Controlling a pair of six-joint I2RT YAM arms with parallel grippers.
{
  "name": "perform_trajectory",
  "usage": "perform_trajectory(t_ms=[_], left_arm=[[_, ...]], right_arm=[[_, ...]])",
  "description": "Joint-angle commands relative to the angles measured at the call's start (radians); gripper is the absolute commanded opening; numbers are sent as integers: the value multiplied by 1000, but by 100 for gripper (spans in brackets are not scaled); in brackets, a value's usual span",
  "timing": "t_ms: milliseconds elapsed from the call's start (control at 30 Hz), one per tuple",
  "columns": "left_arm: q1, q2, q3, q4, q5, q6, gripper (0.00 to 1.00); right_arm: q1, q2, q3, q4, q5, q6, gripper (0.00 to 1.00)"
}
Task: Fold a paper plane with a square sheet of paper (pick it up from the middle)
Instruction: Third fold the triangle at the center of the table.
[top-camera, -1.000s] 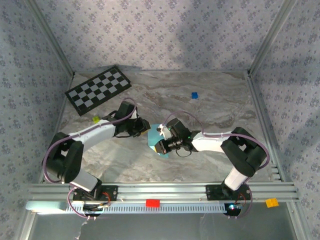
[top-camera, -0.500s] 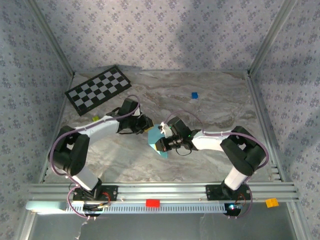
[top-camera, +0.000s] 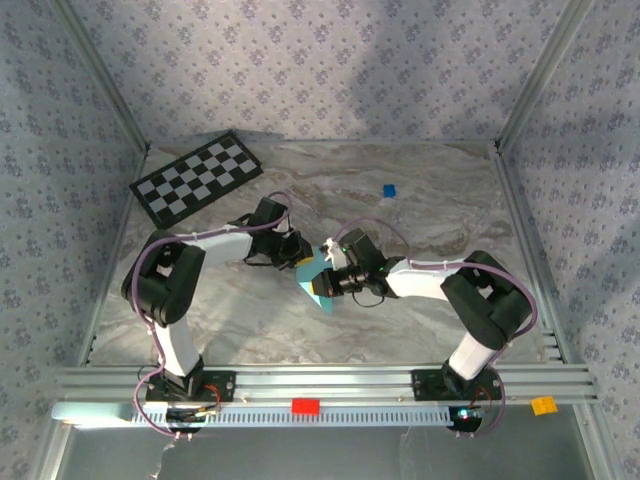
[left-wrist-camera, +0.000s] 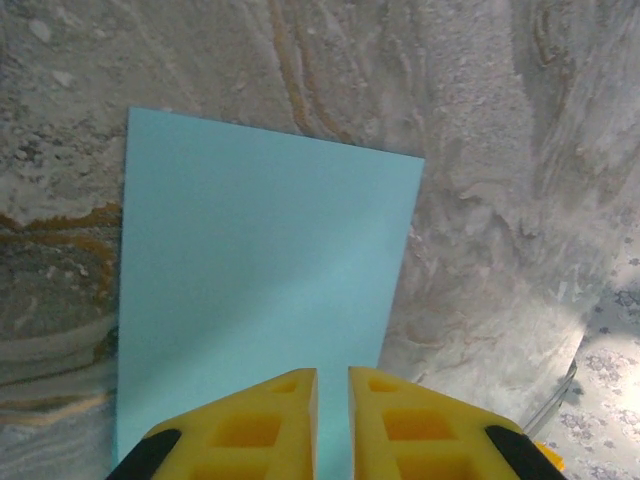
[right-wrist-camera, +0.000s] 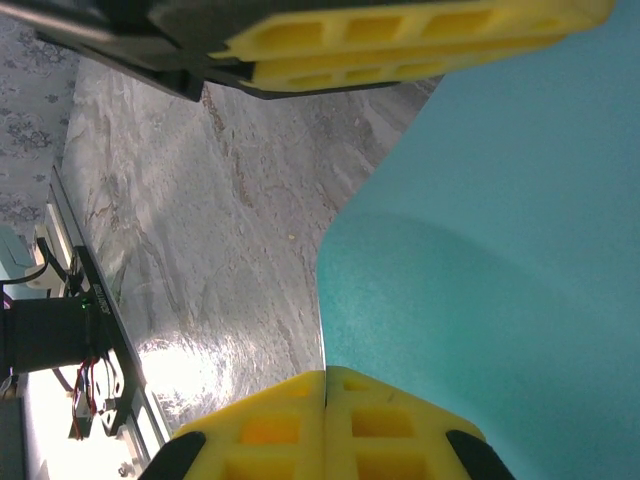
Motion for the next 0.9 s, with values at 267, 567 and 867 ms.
perform_trajectory(t_ms=[267,567,867], left_arm=[[4,100,19,-47,6,72,11],[4,117,13,-88,-15,98,8],[2,122,18,-95,-15,100,7]], right_arm=[[-8,43,16,-12,-44,1,1],[-22,59,41,-59,-54,-17,12],[-36,24,35,-83,-60,-25,16]])
